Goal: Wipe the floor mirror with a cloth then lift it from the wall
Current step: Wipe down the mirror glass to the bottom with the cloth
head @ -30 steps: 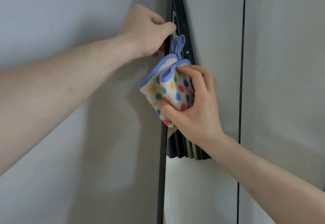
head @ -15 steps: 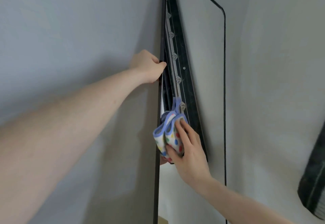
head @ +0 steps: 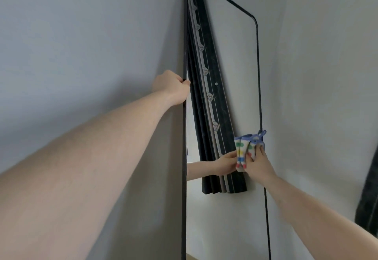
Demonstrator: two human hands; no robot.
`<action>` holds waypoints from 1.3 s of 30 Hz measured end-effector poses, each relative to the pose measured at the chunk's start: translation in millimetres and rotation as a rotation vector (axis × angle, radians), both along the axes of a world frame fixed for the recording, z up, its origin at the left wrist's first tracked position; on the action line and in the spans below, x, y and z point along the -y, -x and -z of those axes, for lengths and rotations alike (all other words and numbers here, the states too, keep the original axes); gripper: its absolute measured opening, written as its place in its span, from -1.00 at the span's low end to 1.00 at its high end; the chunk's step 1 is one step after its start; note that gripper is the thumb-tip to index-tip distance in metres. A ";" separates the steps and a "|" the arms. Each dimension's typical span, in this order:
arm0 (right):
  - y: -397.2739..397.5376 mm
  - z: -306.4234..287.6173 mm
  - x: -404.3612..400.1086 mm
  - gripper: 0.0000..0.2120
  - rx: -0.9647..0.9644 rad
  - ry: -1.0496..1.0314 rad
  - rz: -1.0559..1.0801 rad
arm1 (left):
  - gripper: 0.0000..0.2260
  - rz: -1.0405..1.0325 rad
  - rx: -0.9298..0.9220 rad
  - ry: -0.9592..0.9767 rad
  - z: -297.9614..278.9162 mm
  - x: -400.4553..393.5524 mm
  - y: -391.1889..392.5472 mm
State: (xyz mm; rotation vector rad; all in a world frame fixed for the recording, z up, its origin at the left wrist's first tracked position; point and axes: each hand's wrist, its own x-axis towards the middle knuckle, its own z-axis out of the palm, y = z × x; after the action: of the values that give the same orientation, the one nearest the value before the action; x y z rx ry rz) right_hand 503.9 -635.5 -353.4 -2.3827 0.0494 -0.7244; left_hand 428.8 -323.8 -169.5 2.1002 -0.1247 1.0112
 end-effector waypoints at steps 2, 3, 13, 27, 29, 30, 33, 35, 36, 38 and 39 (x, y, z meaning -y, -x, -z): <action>-4.6 -1.6 -3.0 -0.29 -0.003 0.023 -0.012 | -0.61 -0.004 -0.009 -0.001 2.2 -0.2 0.3; 1.9 -2.1 -9.7 -0.29 0.008 0.011 -0.019 | -0.62 0.003 -0.012 0.008 3.1 -0.5 0.1; 86.6 8.0 -121.6 -0.28 0.270 0.112 -0.248 | -0.62 0.030 -0.059 0.023 18.8 -3.0 2.1; 112.5 23.9 -159.1 -0.34 0.449 0.285 -0.308 | -0.75 0.214 -0.149 0.056 10.4 -19.0 -0.7; 111.3 34.2 -154.3 -0.32 0.449 0.290 -0.316 | -0.74 0.223 -0.154 0.061 10.6 -19.9 -1.8; 110.3 32.1 -152.0 -0.31 0.449 0.287 -0.319 | -0.77 0.232 -0.150 0.057 10.3 -20.0 -2.0; 103.4 4.6 -151.8 -0.27 0.449 0.253 -0.313 | -0.81 0.251 -0.148 0.057 8.9 -21.3 -4.4; 95.0 -22.5 -158.0 -0.26 0.467 0.207 -0.290 | -0.81 0.254 -0.152 0.066 8.6 -22.4 -8.7; 90.5 -36.5 -162.3 -0.26 0.478 0.177 -0.277 | -0.79 0.247 -0.147 0.066 8.1 -22.7 -10.3; 82.4 -59.9 -171.9 -0.28 0.485 0.110 -0.247 | -0.73 0.215 -0.142 0.052 8.2 -22.5 -12.7; 79.8 -67.3 -176.7 -0.29 0.481 0.077 -0.228 | -0.71 0.199 -0.142 0.048 8.2 -22.3 -13.0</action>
State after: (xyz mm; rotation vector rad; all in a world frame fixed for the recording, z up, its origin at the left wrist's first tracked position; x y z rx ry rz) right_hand 424.2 -458.9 -286.1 -2.1732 -0.4508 -1.1780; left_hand 441.8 -301.5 -177.8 2.0618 -0.2311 0.7375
